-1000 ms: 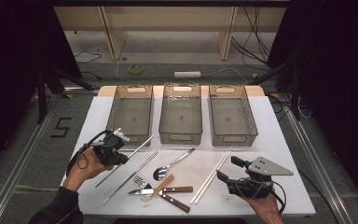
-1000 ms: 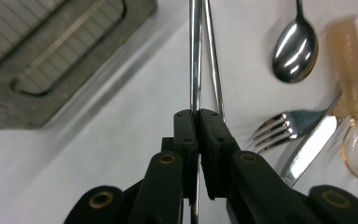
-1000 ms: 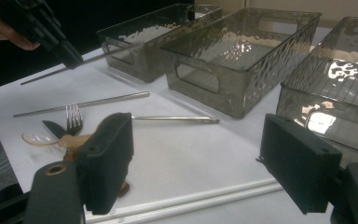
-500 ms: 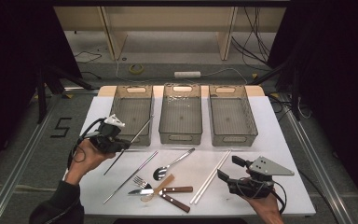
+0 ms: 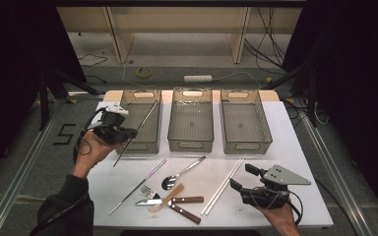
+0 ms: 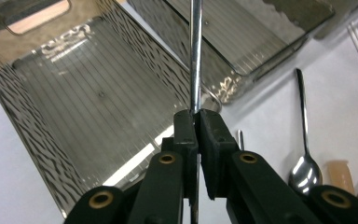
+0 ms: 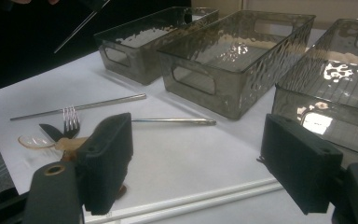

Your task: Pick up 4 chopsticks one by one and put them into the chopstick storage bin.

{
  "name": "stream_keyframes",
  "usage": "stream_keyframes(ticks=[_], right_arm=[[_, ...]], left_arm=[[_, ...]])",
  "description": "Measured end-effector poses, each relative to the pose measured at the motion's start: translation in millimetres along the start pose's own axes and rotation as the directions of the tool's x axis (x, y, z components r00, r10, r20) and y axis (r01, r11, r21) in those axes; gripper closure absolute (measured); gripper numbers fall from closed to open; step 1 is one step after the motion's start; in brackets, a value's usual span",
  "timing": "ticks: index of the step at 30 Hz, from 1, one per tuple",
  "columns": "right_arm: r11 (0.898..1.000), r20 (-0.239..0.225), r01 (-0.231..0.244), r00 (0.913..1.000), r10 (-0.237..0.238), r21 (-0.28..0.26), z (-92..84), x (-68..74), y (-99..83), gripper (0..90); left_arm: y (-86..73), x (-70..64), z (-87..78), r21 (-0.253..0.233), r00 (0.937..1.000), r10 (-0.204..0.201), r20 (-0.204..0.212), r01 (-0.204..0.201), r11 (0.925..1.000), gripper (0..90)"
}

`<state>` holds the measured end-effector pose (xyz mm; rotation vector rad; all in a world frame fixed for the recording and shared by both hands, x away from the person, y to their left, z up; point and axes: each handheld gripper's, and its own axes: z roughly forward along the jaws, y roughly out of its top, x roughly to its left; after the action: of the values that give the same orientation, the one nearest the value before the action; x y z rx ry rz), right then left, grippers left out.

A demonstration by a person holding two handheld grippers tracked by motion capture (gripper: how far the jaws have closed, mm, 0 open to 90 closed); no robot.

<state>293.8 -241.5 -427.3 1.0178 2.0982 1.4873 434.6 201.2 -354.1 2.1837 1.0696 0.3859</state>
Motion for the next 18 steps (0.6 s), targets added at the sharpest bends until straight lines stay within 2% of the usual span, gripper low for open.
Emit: stream_keyframes(ticks=[9,18], right_arm=[[1.000,0.001,-0.003,1.0000,0.003,-0.002,-0.1,-0.3,-0.1,26.1],[1.000,0.000,-0.004,1.0000,0.004,0.003,0.4,-0.7,-0.3,26.2]], left_arm=[[16.7,13.3,-1.3,-0.047,0.9988,-0.022,-0.044,0.020,0.9987,85.0],[31.7,29.4,2.9,-0.067,0.9958,-0.044,-0.080,0.039,0.9970,85.1]])
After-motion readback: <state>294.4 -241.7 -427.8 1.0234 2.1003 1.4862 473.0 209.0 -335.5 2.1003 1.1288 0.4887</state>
